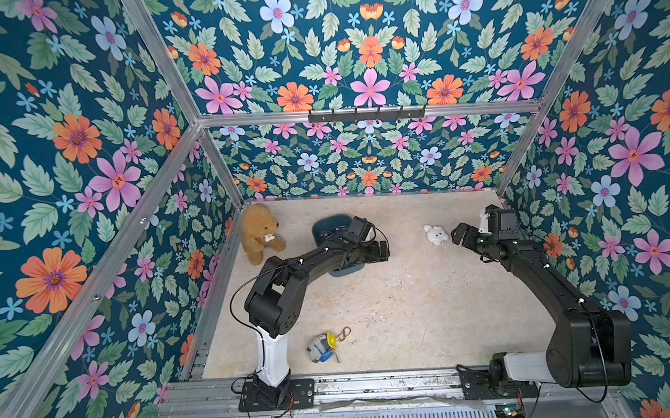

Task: Take the batteries out of the storage box
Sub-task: Move the storage box to the center of the board.

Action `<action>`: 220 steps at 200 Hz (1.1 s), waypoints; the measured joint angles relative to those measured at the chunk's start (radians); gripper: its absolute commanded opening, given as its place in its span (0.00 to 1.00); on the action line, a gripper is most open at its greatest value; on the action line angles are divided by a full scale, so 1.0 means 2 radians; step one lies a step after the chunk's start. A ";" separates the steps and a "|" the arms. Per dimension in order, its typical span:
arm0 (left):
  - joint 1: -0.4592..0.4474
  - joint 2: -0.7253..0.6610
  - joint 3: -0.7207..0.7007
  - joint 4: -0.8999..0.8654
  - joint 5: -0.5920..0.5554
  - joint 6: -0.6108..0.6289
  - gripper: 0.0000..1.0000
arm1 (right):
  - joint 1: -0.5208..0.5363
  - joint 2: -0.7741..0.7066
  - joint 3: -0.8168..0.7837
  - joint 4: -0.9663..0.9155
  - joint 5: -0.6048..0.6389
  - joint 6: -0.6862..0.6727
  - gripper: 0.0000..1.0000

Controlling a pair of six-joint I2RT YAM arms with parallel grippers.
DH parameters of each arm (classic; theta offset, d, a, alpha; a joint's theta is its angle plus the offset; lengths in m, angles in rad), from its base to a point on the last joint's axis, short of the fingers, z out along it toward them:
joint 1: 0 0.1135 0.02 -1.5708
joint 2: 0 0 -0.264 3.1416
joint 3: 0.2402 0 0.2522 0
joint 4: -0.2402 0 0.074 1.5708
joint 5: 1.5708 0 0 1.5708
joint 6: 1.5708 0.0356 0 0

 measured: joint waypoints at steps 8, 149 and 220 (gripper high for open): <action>-0.009 0.000 0.000 -0.001 0.000 -0.002 1.00 | 0.000 0.000 0.000 0.000 0.000 -0.001 0.99; -0.152 -0.001 -0.020 0.000 -0.008 -0.060 1.00 | 0.000 -0.005 -0.018 0.001 -0.002 -0.004 0.99; -0.155 -0.029 0.002 -0.027 -0.044 -0.078 1.00 | 0.035 0.003 -0.046 0.008 -0.015 0.003 0.99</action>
